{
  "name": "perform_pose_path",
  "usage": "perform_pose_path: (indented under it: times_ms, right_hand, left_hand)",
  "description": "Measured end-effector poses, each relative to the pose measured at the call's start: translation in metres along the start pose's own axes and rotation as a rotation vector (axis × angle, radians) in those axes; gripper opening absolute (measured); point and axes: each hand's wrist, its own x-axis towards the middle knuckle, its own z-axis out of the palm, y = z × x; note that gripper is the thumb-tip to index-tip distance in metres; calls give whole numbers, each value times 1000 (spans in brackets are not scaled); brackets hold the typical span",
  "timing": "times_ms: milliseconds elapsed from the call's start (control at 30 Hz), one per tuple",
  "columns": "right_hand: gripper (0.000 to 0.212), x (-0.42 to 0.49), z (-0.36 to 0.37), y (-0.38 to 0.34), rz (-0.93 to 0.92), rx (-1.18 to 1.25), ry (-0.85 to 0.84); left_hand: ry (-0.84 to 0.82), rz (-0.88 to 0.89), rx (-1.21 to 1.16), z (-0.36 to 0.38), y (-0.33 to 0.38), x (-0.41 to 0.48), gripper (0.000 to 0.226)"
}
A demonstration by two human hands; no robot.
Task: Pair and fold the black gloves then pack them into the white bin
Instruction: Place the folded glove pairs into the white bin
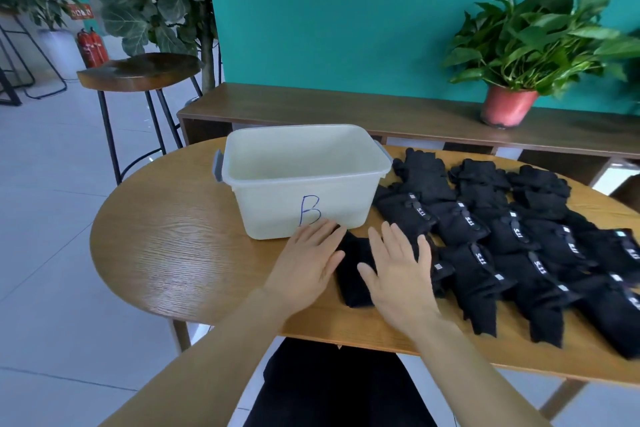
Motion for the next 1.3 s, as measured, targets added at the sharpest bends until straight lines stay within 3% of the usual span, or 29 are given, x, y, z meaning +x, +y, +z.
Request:
perform_pose_path:
  times_ms: [167,333,500,600,767,1100,1233,1300]
  right_hand:
    - [56,-12,23,-4,-9,-65,46]
    - [52,-12,31,-5,-49,-68,48]
    - [50,-6,30,2,-172,-48,37]
    - [57,0,26,3,-239,-30,-9]
    - [70,6,20,-3,-305,39,-93]
    - [58,8,4,-3,-356,234,-202]
    - [40,20,-14,-13,-330,330,-69]
    - [41,28,-23,-24,-335,319,-123]
  left_hand:
    - [-63,-21,-5,18,2,22,49]
    - [-134,25,50,29,-2,29,47]
    - [-153,-57,72,32,-10,7,49]
    - [-47,-106,70,31,-8,-14,57]
    - [98,-234,167,37,2,-37,47]
    - [254,-346,116,25,4,-55,43]
    - [205,-441,28,13,-8,-52,57]
    - [176,-454,0,11,-8,-49,55]
